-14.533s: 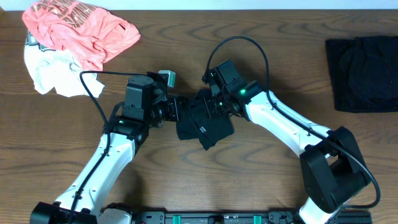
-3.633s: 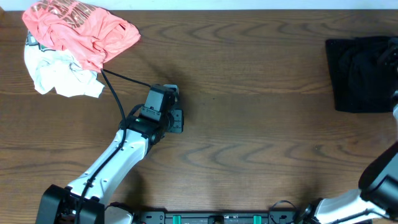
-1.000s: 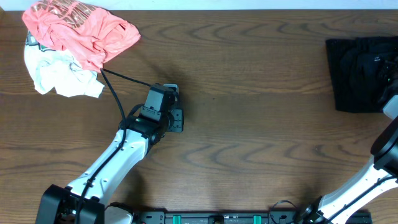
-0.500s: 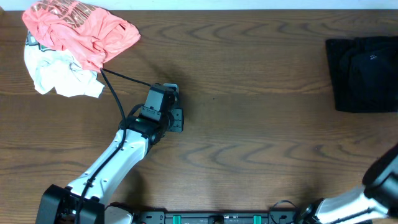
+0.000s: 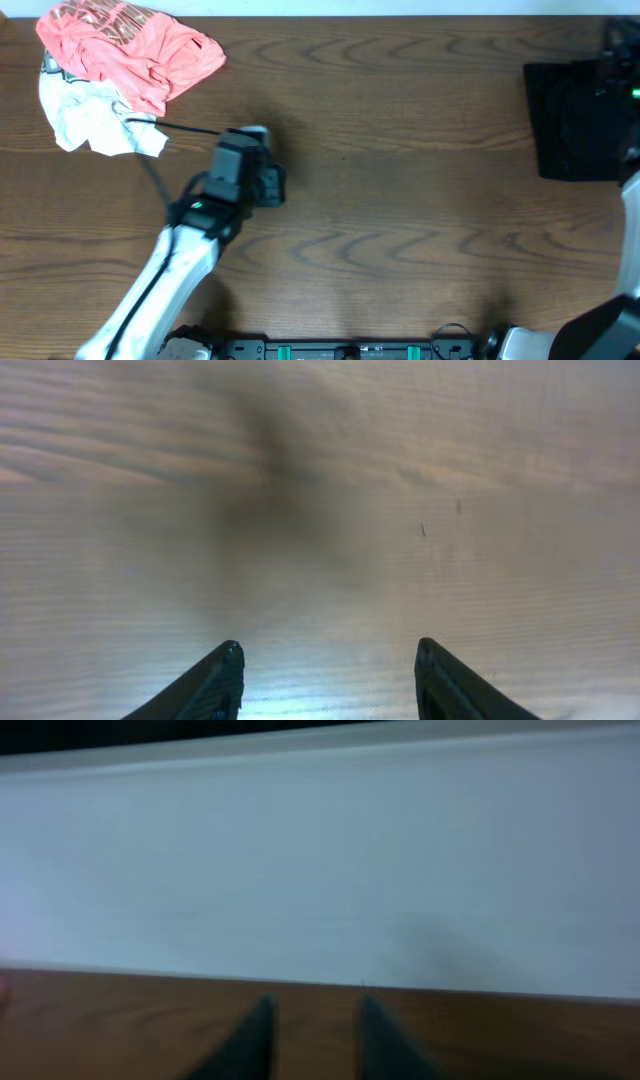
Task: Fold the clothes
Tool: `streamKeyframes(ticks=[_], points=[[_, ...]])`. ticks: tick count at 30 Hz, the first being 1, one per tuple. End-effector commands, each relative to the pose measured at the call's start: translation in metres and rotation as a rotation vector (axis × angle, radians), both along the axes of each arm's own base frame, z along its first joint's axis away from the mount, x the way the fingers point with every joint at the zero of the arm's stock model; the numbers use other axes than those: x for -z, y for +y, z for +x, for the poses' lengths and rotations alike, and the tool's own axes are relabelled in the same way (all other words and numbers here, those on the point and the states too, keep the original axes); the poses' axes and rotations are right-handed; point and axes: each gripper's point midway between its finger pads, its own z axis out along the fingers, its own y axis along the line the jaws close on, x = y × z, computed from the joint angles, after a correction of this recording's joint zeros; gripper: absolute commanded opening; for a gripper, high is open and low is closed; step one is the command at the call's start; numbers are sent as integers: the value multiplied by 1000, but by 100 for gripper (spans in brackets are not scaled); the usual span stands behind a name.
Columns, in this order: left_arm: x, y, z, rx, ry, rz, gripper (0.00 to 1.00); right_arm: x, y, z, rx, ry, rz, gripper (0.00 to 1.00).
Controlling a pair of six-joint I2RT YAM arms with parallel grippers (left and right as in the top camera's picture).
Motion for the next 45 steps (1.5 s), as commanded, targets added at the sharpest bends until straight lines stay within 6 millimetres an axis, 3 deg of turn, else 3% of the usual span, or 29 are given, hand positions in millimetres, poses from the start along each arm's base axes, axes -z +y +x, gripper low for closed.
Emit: streamKeyframes(ticks=[1, 2, 5, 6, 10, 14, 19, 23, 29, 35, 40, 45], points=[[-33, 25, 1, -101, -57, -60, 61, -11, 70, -13, -247, -12, 27, 46], [-37, 33, -2, -119, -60, -71, 64, -12, 87, -17, -314, -11, 36, 53], [-44, 58, -11, -190, -57, -88, 75, -15, 134, -31, -508, -17, 57, 96], [-45, 65, -15, -214, -49, -93, 78, -16, 145, -35, -555, -20, 62, 99], [-44, 93, -32, -303, -8, -118, 92, -19, 183, -42, -634, 58, 211, 99], [-45, 120, -40, -393, -8, -126, 98, -10, 229, -51, -741, 90, 209, 99], [-49, 141, -30, -414, -27, -119, 99, 10, 273, -53, -770, 151, 189, 99], [-52, 149, -17, -370, 61, -72, 99, 33, 296, -58, -749, 232, 152, 99], [-57, 175, 17, -363, 259, 9, 98, 79, 297, -70, -674, 406, 67, 99], [-59, 208, 51, -418, 303, 3, 98, 122, 276, -83, -568, 590, -19, 99], [-57, 209, 50, -424, 312, -9, 98, 141, 255, -83, -453, 667, -80, 99], [-56, 201, 42, -416, 346, -48, 98, 147, 235, -72, -330, 663, -146, 99]])
